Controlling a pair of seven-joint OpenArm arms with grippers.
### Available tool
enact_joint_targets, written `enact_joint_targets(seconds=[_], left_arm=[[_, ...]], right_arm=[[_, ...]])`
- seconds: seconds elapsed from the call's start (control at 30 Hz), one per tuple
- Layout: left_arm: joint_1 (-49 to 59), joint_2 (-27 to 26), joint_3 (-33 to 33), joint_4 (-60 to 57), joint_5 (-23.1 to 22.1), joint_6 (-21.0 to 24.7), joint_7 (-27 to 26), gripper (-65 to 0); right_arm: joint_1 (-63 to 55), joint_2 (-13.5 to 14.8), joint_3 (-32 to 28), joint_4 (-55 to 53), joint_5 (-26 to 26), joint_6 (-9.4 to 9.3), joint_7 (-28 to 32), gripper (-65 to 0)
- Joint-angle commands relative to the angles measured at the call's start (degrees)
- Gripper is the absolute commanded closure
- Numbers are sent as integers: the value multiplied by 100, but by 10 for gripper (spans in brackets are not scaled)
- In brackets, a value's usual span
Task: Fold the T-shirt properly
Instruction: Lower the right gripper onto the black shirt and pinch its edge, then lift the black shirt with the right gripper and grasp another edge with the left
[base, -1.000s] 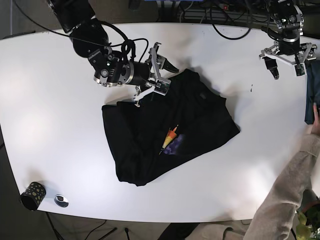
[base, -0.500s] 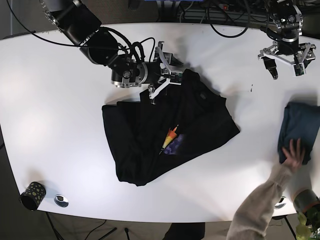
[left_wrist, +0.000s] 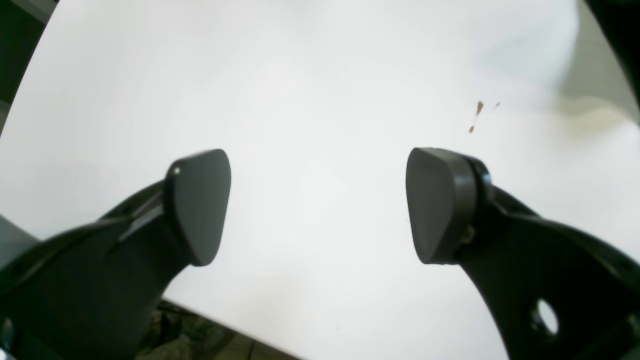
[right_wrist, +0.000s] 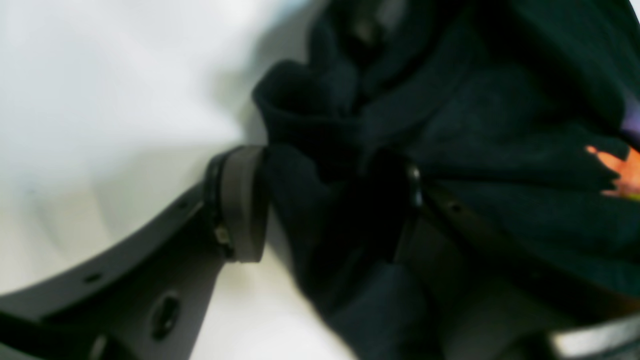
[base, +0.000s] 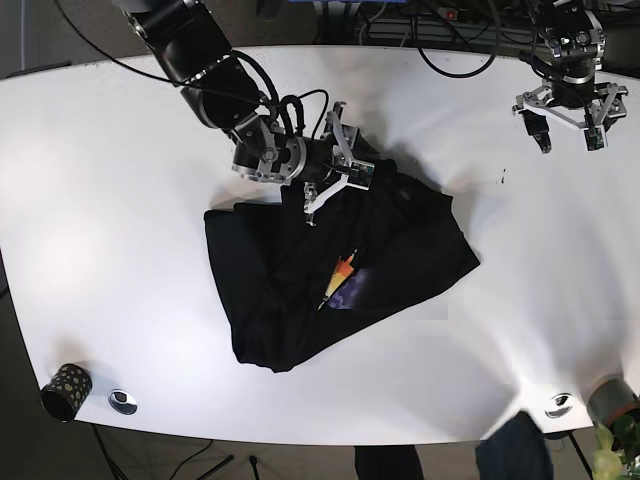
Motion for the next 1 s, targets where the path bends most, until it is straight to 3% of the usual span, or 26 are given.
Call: enact_joint_targets(seconds=[0.0, 0.13, 0.17, 0.33, 0.57, 0.97], left_arm=[[12, -34, -16, 102, 0, 27, -124, -512], [3, -34, -34, 102, 0, 27, -124, -512], [-6, -34, -34, 102, 0, 27, -124, -512], [-15, -34, -7, 102, 0, 27, -124, -512], [-120, -34, 98, 102, 0, 27, -124, -512], [-463, -34, 564, 110, 0, 27, -124, -512]], right_arm=[[135, -38, 23, -62, 3, -32, 185, -235], [117, -38, 23, -71, 3, -32, 273, -19], [100, -38, 23, -71, 3, -32, 282, 0], [-59, -20, 41, 422, 3, -32, 256, 0], [-173, -161, 621, 1389, 3, -32, -158, 0], [1884, -363, 630, 2365, 3, -32, -1599, 0]])
